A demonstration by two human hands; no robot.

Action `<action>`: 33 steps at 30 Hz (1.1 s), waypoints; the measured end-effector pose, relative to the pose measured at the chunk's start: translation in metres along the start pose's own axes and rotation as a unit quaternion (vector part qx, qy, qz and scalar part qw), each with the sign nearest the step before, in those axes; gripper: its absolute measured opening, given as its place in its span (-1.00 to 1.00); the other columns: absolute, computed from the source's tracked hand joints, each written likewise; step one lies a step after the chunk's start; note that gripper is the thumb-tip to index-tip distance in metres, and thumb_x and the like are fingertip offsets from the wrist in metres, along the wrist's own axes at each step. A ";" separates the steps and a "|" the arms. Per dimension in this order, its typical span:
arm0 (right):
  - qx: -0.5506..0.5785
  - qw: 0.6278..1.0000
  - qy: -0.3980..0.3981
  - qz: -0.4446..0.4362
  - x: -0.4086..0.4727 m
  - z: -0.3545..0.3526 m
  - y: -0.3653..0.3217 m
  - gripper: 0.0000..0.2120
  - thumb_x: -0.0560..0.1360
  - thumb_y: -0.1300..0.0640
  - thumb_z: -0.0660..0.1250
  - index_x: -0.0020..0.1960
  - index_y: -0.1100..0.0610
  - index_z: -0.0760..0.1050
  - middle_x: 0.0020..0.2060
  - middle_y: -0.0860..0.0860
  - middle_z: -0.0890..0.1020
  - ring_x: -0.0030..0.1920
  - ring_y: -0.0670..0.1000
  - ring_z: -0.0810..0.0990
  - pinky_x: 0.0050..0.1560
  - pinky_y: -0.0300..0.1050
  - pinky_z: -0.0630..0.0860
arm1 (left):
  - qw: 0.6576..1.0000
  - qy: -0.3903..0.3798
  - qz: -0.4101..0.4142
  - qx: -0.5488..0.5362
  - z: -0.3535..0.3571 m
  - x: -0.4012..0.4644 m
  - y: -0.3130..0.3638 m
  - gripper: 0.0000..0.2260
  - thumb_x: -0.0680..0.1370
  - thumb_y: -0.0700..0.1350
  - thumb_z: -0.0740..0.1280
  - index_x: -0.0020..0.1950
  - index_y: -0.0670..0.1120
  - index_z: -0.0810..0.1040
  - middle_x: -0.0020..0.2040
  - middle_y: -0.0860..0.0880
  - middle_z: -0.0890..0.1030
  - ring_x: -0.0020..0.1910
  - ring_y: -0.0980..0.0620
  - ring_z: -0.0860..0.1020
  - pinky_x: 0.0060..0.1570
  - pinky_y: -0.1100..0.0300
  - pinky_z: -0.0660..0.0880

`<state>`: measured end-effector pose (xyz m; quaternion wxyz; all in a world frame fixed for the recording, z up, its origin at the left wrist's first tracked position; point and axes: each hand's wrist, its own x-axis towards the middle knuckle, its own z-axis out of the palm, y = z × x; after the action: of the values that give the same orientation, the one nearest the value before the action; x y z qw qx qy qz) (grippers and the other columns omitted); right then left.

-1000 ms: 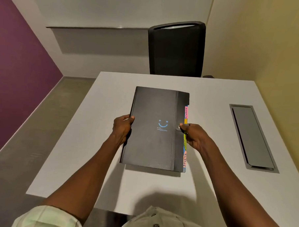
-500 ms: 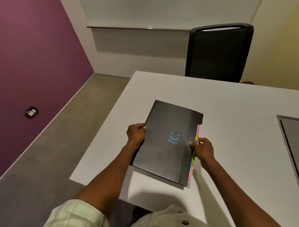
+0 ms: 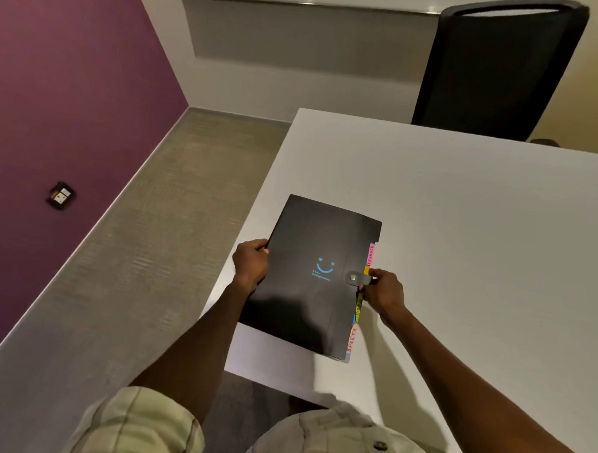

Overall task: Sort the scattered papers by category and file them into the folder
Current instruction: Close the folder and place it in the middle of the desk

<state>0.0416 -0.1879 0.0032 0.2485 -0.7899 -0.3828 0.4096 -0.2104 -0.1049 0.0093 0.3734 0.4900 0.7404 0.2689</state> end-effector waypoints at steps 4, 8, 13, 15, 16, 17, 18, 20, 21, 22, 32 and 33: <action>-0.003 1.000 -0.012 0.017 0.002 0.029 -0.009 -0.73 0.41 0.34 0.36 0.07 0.15 0.65 -0.11 0.18 0.71 -0.05 0.22 0.65 0.02 -0.01 0.57 | 1.000 0.005 -0.013 0.021 -0.011 0.018 -0.028 -0.72 0.57 -0.30 0.33 0.27 -0.26 0.60 0.25 -0.19 0.62 0.28 -0.15 0.55 0.33 0.18 0.36; -0.020 0.999 -0.022 0.011 0.003 0.052 -0.016 -0.75 0.46 0.33 0.33 0.10 0.20 0.63 -0.06 0.18 0.70 -0.04 0.20 0.62 -0.06 -0.12 0.47 | 0.999 0.022 -0.031 0.003 -0.019 0.028 -0.048 -0.72 0.55 -0.31 0.32 0.25 -0.25 0.61 0.23 -0.20 0.63 0.26 -0.17 0.56 0.28 0.16 0.40; -0.050 0.998 -0.041 0.013 0.008 0.074 -0.021 -0.77 0.42 0.33 0.33 0.03 0.18 0.65 -0.14 0.13 0.70 -0.08 0.17 0.62 -0.17 -0.19 0.42 | 0.998 0.007 -0.033 0.051 -0.027 0.042 -0.065 -0.87 0.54 -0.28 0.35 0.01 -0.19 0.68 0.17 -0.22 0.65 0.20 -0.20 0.58 0.17 0.15 0.42; -0.067 0.996 -0.049 0.015 0.007 0.078 -0.021 -0.86 0.38 0.34 0.33 -0.12 0.24 0.64 -0.29 0.11 0.65 -0.23 0.14 0.57 -0.36 -0.25 0.38 | 0.993 -0.025 -0.025 0.114 -0.027 0.043 -0.071 -0.96 0.53 -0.24 0.36 -0.12 -0.15 0.59 0.08 -0.27 0.65 0.12 -0.24 0.58 0.06 0.11 0.41; -0.073 0.996 -0.054 0.024 0.006 0.080 -0.021 -0.92 0.36 0.35 0.34 -0.19 0.27 0.61 -0.31 0.11 0.62 -0.26 0.13 0.54 -0.42 -0.28 0.35 | 0.990 -0.038 -0.023 0.135 -0.026 0.042 -0.075 -0.94 0.52 -0.22 0.36 -0.09 -0.21 0.59 0.06 -0.28 0.64 0.10 -0.26 0.58 0.06 0.08 0.42; -0.080 0.994 -0.061 0.033 0.006 0.082 -0.020 -0.96 0.32 0.35 0.36 -0.24 0.28 0.58 -0.31 0.13 0.61 -0.26 0.14 0.54 -0.44 -0.26 0.35 | 0.988 -0.046 -0.023 0.148 -0.024 0.042 -0.077 -0.88 0.52 -0.21 0.36 -0.03 -0.26 0.60 0.05 -0.28 0.64 0.10 -0.27 0.58 0.08 0.07 0.43; -0.087 0.993 -0.069 0.039 0.006 0.084 -0.019 -0.96 0.26 0.33 0.37 -0.29 0.29 0.57 -0.30 0.16 0.62 -0.23 0.16 0.56 -0.43 -0.23 0.37 | 0.987 -0.050 -0.023 0.152 -0.022 0.041 -0.079 -0.85 0.52 -0.21 0.35 0.02 -0.28 0.61 0.06 -0.27 0.64 0.11 -0.27 0.58 0.09 0.07 0.43; -0.093 0.991 -0.090 0.040 0.011 0.091 -0.012 -0.85 0.14 0.26 0.31 -0.30 0.26 0.54 -0.26 0.21 0.63 -0.12 0.22 0.58 -0.35 -0.19 0.43 | 0.988 -0.052 -0.017 0.147 -0.020 0.037 -0.081 -0.87 0.52 -0.25 0.32 0.01 -0.25 0.62 0.03 -0.24 0.66 0.10 -0.26 0.59 0.02 0.14 0.41; -0.095 0.990 -0.101 0.040 0.013 0.094 -0.007 -0.80 0.11 0.23 0.28 -0.28 0.24 0.54 -0.23 0.22 0.63 -0.10 0.24 0.58 -0.33 -0.17 0.46 | 0.988 -0.055 -0.013 0.143 -0.020 0.035 -0.082 -0.85 0.52 -0.27 0.31 0.03 -0.24 0.63 0.03 -0.22 0.66 0.09 -0.24 0.59 0.00 0.18 0.40; -0.094 0.989 -0.111 0.042 0.017 0.097 -0.003 -0.76 0.10 0.21 0.29 -0.24 0.22 0.54 -0.19 0.23 0.62 -0.11 0.23 0.59 -0.33 -0.16 0.47 | 0.988 -0.058 -0.007 0.141 -0.021 0.034 -0.083 -0.81 0.52 -0.29 0.30 0.09 -0.23 0.63 0.06 -0.21 0.66 0.10 -0.22 0.59 0.02 0.18 0.40; -0.130 0.978 -0.165 -0.013 0.015 0.092 -0.002 -0.50 0.14 0.13 0.44 0.07 0.21 0.48 0.01 0.12 0.56 -0.09 0.17 0.60 -0.08 0.03 0.63 | 0.978 -0.127 0.020 0.167 -0.036 0.035 -0.098 -0.70 0.57 -0.30 0.24 0.30 -0.18 0.53 0.18 -0.19 0.62 0.17 -0.20 0.55 0.05 0.17 0.40; -0.135 0.976 -0.171 -0.020 0.013 0.091 -0.003 -0.49 0.13 0.12 0.44 0.07 0.19 0.47 0.01 0.10 0.56 -0.07 0.16 0.60 -0.05 0.06 0.62 | 0.976 -0.133 0.021 0.171 -0.037 0.036 -0.098 -0.69 0.57 -0.29 0.24 0.30 -0.18 0.53 0.18 -0.19 0.61 0.16 -0.21 0.55 0.04 0.17 0.40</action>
<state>-0.0307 -0.1683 -0.0498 0.0785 -0.7266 -0.4870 0.4783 -0.3007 -0.1097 -0.0545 0.3732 0.5935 0.7088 0.0783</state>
